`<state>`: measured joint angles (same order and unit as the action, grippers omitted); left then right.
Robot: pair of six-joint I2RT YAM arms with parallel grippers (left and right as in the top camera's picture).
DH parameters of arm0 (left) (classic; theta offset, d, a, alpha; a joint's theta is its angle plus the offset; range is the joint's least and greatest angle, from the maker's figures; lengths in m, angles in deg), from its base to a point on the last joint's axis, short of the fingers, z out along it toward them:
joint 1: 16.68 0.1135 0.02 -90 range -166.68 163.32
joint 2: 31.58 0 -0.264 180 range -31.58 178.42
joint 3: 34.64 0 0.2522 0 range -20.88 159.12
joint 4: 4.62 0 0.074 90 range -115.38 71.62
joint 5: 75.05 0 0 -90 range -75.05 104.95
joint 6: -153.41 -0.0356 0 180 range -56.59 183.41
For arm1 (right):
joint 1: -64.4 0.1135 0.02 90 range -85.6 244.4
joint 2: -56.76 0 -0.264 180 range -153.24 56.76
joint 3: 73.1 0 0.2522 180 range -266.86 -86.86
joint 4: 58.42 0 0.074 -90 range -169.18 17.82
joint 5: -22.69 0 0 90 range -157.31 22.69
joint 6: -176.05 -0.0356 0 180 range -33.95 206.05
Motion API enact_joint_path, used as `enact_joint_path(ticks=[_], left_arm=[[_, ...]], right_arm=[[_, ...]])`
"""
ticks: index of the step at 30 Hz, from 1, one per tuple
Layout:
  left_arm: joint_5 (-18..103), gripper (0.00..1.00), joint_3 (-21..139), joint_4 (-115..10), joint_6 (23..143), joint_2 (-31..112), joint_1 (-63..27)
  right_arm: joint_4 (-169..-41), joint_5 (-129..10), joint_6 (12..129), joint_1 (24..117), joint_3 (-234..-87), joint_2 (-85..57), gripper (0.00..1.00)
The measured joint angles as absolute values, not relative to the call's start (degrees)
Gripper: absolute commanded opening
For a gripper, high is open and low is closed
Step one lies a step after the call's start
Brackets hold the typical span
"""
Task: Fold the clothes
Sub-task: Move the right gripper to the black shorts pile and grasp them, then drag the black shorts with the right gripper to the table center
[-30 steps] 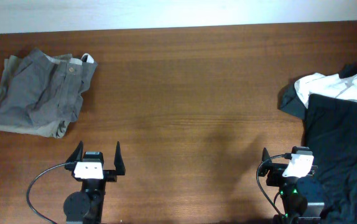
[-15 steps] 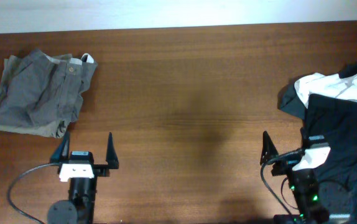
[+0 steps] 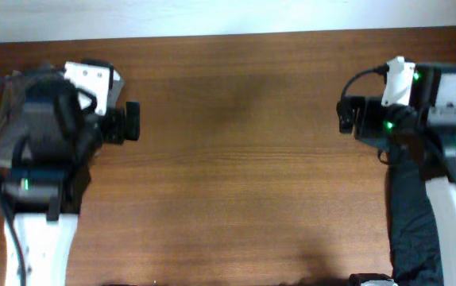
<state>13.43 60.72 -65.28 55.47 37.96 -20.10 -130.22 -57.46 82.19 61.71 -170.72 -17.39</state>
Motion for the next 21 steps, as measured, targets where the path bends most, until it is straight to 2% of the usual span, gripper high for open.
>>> enact_joint_path(ticks=[4, 7, 9, 12, 16, 21], left_arm=[[13.41, 0.99, 64.79, -71.4, 55.47, 48.06, -20.12], [14.46, 0.99, 64.79, -72.12, 55.47, 53.24, -20.12], [17.56, 0.99, 64.79, -72.12, 55.47, 53.72, -20.12], [21.01, 0.99, 64.79, -72.14, 55.47, 53.72, -20.12], [22.37, 0.99, 64.79, -72.19, 55.47, 53.72, -20.12], [22.72, 0.99, 64.81, -72.03, 55.47, 53.72, -20.12]], right_arm=[[-133.78, -58.99, 80.64, 61.68, -171.33, -22.79, 0.99], [-135.73, -65.17, 72.44, 58.73, -171.51, -29.15, 0.99], [-133.47, -67.43, 68.07, 53.68, -171.61, -35.51, 0.99], [-126.04, -69.24, 63.57, 45.49, -171.68, -46.5, 0.89], [-119.25, -70.33, 59.28, 38.21, -171.68, -56.32, 0.82], [-114.87, -70.7, 57.99, 37.95, -171.68, -62.09, 0.8]])
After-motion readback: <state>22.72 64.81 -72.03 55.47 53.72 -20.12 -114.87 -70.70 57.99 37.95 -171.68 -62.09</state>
